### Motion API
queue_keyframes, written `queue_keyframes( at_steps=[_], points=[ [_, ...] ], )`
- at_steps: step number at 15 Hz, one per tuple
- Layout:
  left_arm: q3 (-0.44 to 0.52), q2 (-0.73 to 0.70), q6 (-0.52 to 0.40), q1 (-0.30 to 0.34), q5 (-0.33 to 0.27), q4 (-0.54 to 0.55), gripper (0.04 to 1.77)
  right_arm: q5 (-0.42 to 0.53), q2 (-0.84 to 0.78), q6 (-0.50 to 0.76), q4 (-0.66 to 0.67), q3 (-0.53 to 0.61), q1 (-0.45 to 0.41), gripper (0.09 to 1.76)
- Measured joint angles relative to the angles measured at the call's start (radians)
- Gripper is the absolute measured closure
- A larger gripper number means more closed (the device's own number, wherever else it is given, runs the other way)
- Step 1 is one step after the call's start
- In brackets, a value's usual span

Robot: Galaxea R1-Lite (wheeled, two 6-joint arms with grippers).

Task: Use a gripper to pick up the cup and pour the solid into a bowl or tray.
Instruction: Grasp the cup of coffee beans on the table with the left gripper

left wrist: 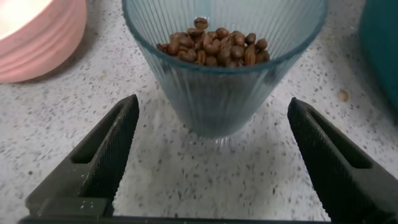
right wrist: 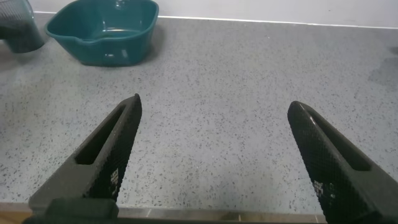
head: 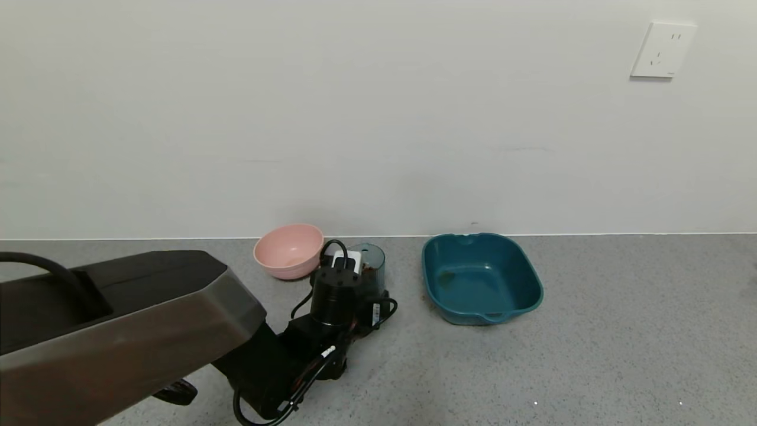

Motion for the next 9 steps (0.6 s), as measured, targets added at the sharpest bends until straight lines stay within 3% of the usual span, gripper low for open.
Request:
queue_keyframes(
  at_steps=[5,9],
  points=[
    [-0.076,0.064,-0.018,0.003,0.049,0.001,0.09,0.000,0.000,0.000,0.000,0.000,0.000,0.14],
    [-0.123,0.094,-0.017,0.007,0.049,0.001,0.09,0.000,0.000,0.000,0.000,0.000,0.000,0.14]
  ],
)
